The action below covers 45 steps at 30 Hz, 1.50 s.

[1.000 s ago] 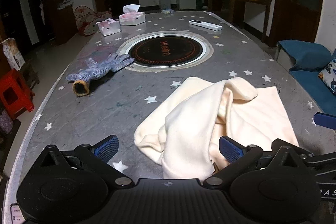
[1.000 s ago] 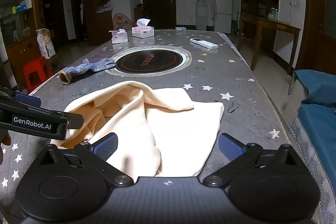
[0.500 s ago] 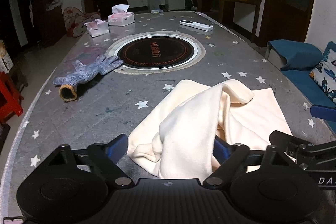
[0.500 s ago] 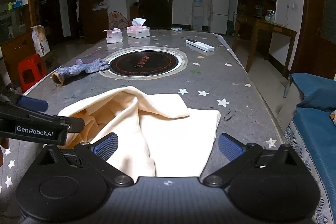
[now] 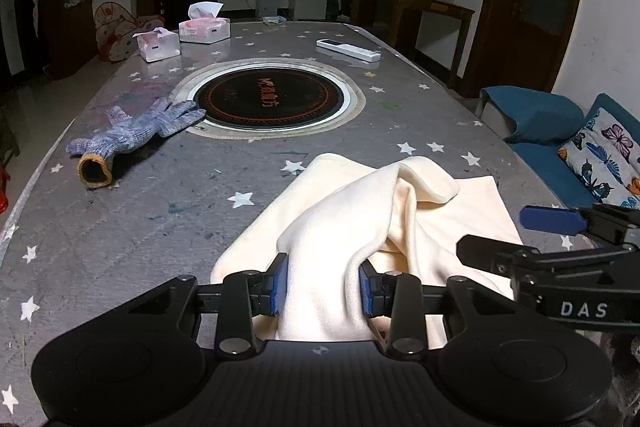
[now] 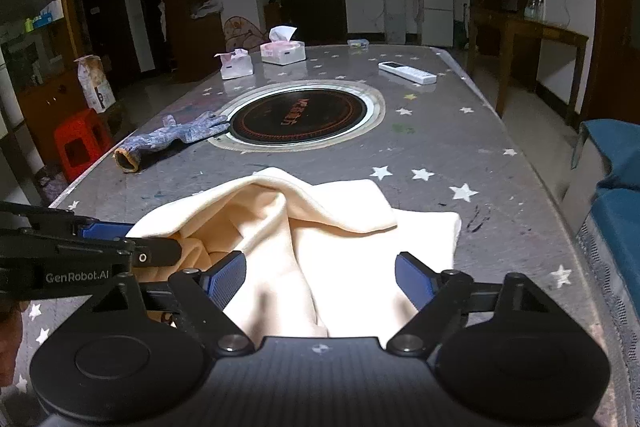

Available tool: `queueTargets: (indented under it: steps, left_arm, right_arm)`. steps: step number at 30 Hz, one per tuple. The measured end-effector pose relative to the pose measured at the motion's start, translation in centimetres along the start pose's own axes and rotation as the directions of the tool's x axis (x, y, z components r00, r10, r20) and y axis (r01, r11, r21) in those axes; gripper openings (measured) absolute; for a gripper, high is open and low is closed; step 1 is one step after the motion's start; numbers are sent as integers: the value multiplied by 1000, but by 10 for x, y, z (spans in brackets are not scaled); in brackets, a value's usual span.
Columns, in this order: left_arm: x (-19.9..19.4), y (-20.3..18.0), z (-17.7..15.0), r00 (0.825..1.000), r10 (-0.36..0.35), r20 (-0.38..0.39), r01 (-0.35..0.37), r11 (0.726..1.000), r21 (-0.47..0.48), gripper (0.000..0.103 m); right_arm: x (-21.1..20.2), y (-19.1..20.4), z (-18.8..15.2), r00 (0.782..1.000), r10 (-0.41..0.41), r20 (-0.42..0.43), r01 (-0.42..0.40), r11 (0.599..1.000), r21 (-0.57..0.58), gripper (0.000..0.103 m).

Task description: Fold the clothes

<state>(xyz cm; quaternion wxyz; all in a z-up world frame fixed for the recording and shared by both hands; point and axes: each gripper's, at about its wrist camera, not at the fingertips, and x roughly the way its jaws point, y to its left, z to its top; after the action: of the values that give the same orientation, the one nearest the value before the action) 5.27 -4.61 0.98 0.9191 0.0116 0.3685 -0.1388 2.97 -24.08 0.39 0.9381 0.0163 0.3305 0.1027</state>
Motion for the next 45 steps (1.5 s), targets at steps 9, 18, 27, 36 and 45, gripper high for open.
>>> queueTargets:
  steps: [9, 18, 27, 36, 45]
  left_arm:
    - [3, 2, 1, 999, -49, 7, 49, 999, -15, 41]
    - [5, 9, 2, 997, -74, 10, 75, 997, -25, 23]
    - [2, 19, 4, 997, -69, 30, 71, 996, -57, 15]
    - [-6, 32, 4, 997, -49, 51, 55, 993, -103, 13]
    - [-16, 42, 2, 997, -40, 60, 47, 991, -128, 13]
  right_arm:
    - [11, -2, 4, 1000, 22, -17, -21, 1000, 12, 76]
    - [18, 2, 5, 998, 47, -37, -47, 999, 9, 63]
    - [23, 6, 6, 997, 67, -48, -67, 998, 2, 48]
    - [25, 6, 6, 996, 71, -48, -71, 997, 1, 37]
    - [26, 5, 7, 997, 68, -49, -68, 998, -3, 36]
